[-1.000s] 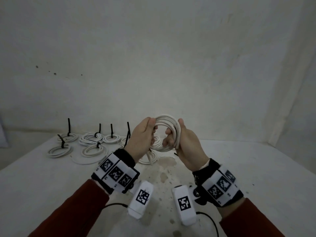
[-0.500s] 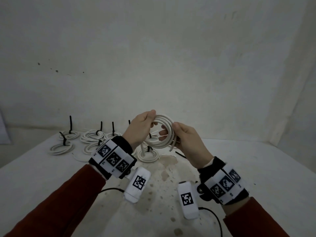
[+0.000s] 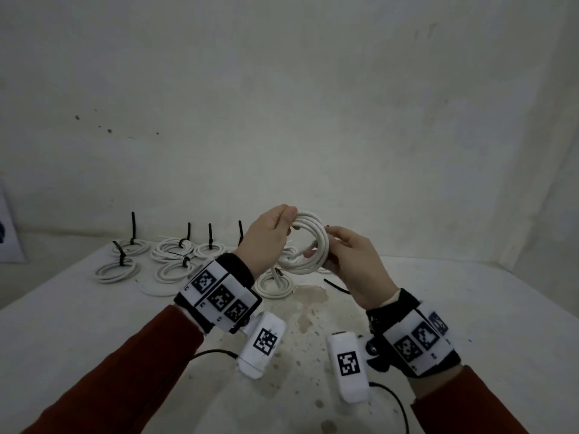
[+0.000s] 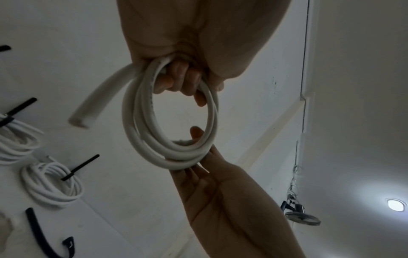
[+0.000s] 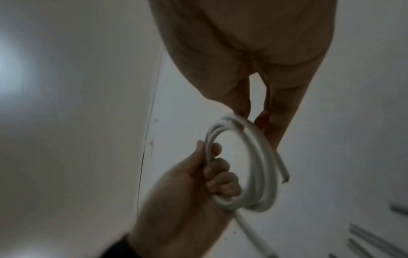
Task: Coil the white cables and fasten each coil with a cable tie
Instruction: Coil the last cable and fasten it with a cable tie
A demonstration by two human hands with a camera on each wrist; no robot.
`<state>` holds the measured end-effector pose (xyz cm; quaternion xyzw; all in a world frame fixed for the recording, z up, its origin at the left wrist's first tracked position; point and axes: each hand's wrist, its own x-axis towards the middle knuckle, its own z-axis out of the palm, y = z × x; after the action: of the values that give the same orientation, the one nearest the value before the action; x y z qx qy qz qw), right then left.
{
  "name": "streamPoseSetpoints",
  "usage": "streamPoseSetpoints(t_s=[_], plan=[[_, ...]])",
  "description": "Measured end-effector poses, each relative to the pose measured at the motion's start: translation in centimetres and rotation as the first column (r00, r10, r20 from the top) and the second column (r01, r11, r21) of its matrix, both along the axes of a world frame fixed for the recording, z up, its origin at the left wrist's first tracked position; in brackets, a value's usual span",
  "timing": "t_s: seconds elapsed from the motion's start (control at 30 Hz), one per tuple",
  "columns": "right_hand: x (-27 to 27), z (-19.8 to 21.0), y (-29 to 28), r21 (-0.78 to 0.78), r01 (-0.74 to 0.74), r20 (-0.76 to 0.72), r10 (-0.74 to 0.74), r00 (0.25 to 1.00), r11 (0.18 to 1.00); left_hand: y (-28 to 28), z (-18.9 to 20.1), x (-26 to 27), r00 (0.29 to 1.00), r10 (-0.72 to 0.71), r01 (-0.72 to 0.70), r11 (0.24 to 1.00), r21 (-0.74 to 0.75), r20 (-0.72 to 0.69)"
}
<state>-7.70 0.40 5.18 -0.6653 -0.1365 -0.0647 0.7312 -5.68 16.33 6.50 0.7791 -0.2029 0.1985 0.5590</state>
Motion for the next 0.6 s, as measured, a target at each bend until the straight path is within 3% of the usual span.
streamPoseSetpoints(t_s=[0.1, 0.27, 0.6], plan=[[-0.4, 0.0, 0.1, 0.229, -0.113, -0.116, 0.142, 0.983, 0.967, 0.3, -0.6, 0.3, 0.997, 0.064, -0.065, 0.998, 0.021, 0.051], [-0.6, -1.6, 0.6, 0.027, -0.015, 0.062, 0.014, 0.998, 1.0, 0.0, -1.0, 0.2, 0.985, 0.136, -0.146, 0.985, 0.088, 0.11], [-0.8, -2.5, 0.9, -0.009, -0.027, 0.032, 0.028, 0.999, 1.0, 0.2, -1.7, 0.6, 0.999, 0.045, -0.045, 0.999, -0.003, 0.021]])
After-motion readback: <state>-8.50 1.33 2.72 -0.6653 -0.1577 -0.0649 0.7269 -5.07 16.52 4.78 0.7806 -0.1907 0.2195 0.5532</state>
